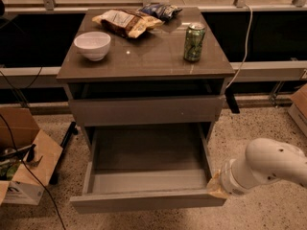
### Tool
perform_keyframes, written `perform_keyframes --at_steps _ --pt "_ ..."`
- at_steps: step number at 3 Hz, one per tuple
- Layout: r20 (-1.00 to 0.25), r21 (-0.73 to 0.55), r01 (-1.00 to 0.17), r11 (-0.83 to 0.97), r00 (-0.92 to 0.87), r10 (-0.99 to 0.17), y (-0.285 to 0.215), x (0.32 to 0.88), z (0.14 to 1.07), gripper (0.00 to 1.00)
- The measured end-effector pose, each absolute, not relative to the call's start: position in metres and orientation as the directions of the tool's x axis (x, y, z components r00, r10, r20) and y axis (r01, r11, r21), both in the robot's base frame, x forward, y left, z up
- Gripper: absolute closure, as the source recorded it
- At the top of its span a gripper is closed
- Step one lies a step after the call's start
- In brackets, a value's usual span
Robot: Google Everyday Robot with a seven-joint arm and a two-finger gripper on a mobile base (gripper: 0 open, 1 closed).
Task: Close middle drawer
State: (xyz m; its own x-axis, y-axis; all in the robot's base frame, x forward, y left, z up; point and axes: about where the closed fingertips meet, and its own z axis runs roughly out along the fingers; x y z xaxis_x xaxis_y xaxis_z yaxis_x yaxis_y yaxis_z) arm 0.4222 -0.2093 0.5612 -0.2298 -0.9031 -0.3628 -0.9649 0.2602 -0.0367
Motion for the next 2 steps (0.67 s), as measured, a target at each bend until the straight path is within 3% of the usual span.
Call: perform_keyframes --at_steps 2 --pt "-0.368 0.078 -0.95 0.301 -0.308 -0.877 -0.211 0.416 0.479 1.0"
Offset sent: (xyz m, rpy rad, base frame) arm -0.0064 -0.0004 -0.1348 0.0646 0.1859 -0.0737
